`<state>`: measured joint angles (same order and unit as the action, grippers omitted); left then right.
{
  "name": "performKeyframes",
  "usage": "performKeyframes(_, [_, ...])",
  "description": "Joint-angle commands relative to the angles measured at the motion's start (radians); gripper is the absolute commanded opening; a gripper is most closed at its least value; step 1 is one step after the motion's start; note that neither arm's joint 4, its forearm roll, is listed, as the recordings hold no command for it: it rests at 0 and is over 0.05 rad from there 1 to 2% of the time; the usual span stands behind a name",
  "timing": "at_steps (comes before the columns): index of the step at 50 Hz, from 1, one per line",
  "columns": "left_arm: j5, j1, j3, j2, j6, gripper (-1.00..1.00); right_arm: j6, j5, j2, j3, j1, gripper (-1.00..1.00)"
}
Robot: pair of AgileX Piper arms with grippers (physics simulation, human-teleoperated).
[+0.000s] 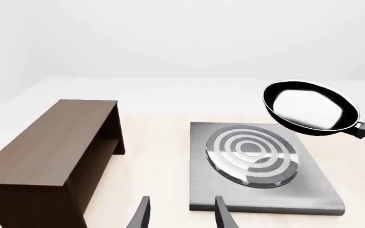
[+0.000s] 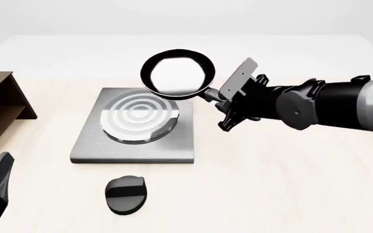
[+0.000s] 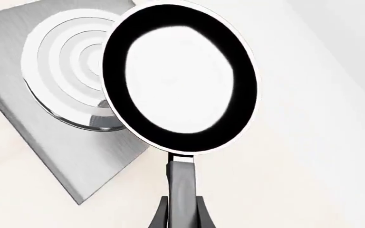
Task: Turn on the stove and put the frying pan on it.
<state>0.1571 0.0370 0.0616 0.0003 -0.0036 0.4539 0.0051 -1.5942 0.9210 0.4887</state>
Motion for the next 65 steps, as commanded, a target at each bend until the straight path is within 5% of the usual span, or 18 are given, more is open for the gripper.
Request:
performKeyframes(1, [-0.002, 0.001, -0.002, 0.0, -0.01, 1.0, -0.021, 0.001, -0.09, 0.125, 0.107, -1.0])
performKeyframes(30, [-0.005, 0.0, -0.003, 0.0, -0.022, 1.0, -0.086, -0.023, -0.229, 0.199, 0.175, -1.0])
performKeyframes(52, [-0.002, -0.001, -0.004, 0.0, -0.029, 1.0, -0.132, -0.073, -0.283, 0.139, 0.181, -1.0])
performKeyframes(53, [-0.002, -0.001, -0.004, 0.0, -0.029, 1.0, -0.1, -0.09, -0.28, 0.123, 0.167, -1.0])
performKeyframes(54, [-0.002, -0.002, -0.004, 0.0, -0.03, 1.0, -0.104, -0.091, -0.278, 0.119, 0.165, 1.0])
performKeyframes(65, [-0.004, -0.002, -0.005, 0.0, -0.029, 1.0, -0.129, -0.043, -0.194, 0.098, 0.204, 1.0])
